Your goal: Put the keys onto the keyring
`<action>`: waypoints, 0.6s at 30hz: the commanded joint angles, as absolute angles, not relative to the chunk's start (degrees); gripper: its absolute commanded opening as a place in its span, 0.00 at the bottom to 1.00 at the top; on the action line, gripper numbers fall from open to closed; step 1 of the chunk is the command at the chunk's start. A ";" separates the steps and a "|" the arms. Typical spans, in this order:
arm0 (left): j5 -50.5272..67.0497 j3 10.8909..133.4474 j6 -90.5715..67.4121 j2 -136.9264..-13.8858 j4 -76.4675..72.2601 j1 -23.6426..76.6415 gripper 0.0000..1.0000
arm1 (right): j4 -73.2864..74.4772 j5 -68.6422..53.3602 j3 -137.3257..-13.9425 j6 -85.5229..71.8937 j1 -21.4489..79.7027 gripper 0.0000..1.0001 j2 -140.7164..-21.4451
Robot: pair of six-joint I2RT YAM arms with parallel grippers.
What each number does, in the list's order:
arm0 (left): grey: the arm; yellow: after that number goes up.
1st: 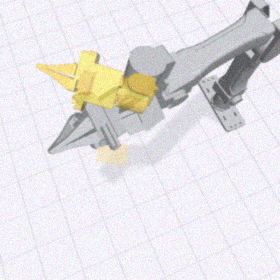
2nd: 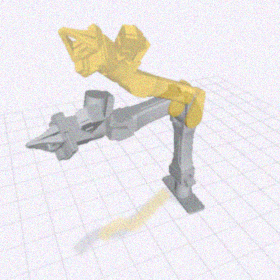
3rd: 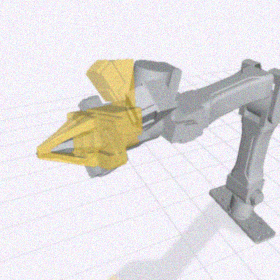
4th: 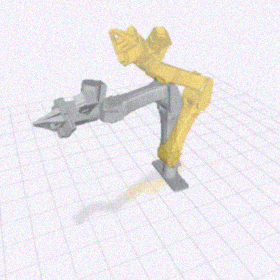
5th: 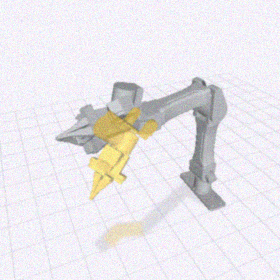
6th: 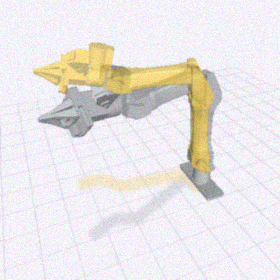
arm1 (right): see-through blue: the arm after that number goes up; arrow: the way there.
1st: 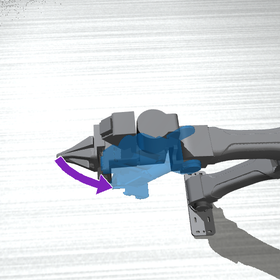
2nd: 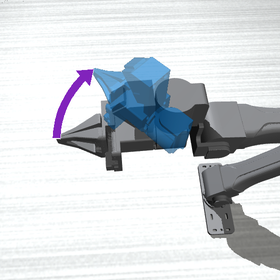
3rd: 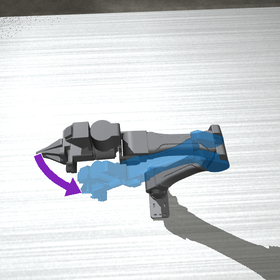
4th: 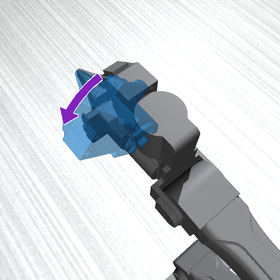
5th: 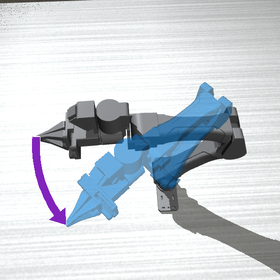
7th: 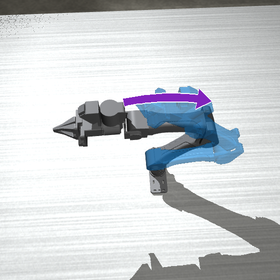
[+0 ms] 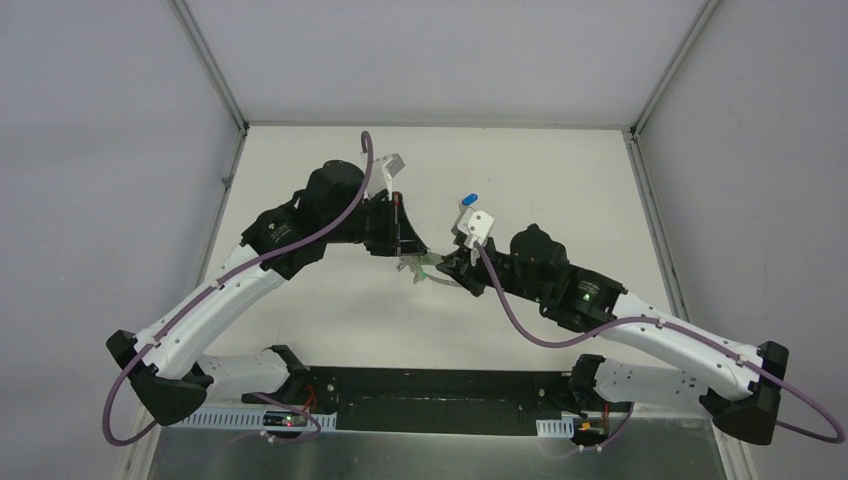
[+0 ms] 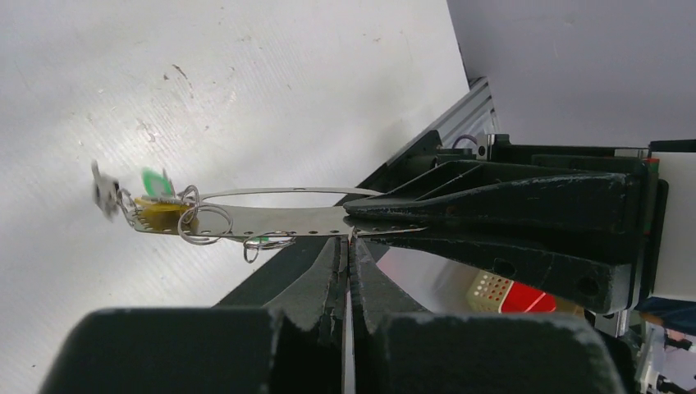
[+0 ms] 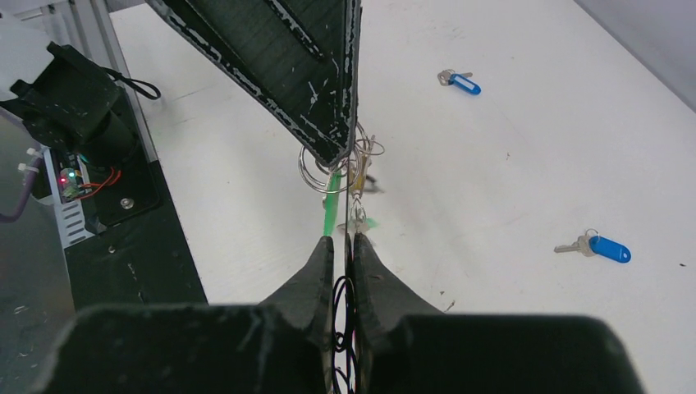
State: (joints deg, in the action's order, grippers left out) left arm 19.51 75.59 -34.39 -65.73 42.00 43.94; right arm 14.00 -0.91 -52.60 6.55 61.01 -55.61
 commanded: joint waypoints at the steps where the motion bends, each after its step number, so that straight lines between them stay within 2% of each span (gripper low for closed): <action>1: 24.07 75.90 -36.65 -63.09 43.07 44.47 0.00 | 12.02 0.61 -51.70 7.38 60.73 0.00 -51.83; 18: 29.73 91.21 -25.65 -76.25 64.14 44.53 0.00 | 8.73 -11.01 -43.19 19.23 60.73 0.00 -47.71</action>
State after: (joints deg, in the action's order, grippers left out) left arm 27.94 85.54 -30.57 -75.37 56.66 44.34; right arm 10.50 -8.80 -44.62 14.50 61.28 -49.87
